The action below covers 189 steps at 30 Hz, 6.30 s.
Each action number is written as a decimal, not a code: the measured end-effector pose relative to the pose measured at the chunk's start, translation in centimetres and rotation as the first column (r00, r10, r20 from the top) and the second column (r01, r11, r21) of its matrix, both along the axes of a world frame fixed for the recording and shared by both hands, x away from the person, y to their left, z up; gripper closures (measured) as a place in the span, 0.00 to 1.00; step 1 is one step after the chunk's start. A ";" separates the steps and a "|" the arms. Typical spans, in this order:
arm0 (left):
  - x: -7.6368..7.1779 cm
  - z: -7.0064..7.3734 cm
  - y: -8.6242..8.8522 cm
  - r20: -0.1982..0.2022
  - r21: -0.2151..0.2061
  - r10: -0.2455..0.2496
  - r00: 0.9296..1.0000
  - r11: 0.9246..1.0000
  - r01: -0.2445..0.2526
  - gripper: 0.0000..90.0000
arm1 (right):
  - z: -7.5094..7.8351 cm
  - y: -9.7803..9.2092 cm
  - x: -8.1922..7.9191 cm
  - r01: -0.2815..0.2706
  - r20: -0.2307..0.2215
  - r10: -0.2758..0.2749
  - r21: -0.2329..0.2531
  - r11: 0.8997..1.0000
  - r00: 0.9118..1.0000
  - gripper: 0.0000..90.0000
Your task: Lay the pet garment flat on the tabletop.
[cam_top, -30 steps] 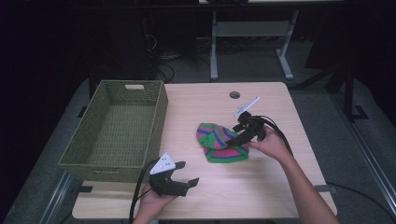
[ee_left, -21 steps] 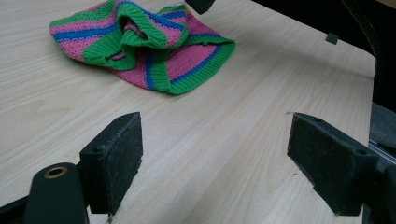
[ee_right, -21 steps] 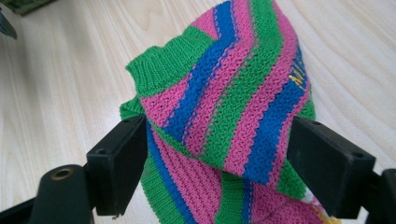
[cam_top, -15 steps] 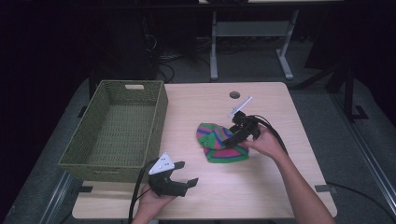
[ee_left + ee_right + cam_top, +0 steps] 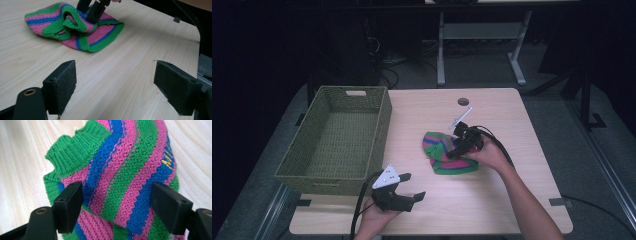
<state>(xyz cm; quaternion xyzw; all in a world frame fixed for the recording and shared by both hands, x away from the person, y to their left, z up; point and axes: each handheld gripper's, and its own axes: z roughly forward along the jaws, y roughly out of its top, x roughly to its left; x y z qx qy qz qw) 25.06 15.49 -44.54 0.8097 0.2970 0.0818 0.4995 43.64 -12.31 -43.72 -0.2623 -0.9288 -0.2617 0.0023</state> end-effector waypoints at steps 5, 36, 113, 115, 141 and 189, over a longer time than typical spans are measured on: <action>0.1 -0.1 0.1 -0.011 0.006 -0.001 1.000 1.000 0.001 0.20 | -0.4 0.1 0.2 0.018 0.000 -0.018 -0.007 1.000 1.000 0.29; 0.0 -0.2 -0.2 -0.013 0.014 -0.009 1.000 1.000 0.009 0.20 | -0.6 2.6 -0.5 0.057 0.096 -0.040 -0.182 0.982 0.995 0.66; -0.1 0.3 0.3 0.014 -0.009 0.033 0.999 0.999 -0.033 0.19 | 7.7 -4.5 -8.2 0.115 0.109 -0.140 0.211 0.971 0.984 0.83; -0.1 0.3 0.4 0.014 -0.010 0.036 0.999 0.999 -0.036 0.19 | 7.6 -4.6 -8.7 0.117 0.107 -0.142 0.216 0.969 0.984 0.83; -0.1 0.2 0.7 0.001 -0.027 0.045 0.999 0.999 -0.045 0.19 | 4.4 -2.6 -12.0 0.109 0.082 -0.131 0.231 0.967 0.988 0.82; 0.2 0.1 0.7 -0.008 -0.024 0.040 0.999 0.999 -0.040 0.19 | -0.9 0.0 -12.9 0.067 -0.047 -0.059 0.194 0.979 0.997 0.44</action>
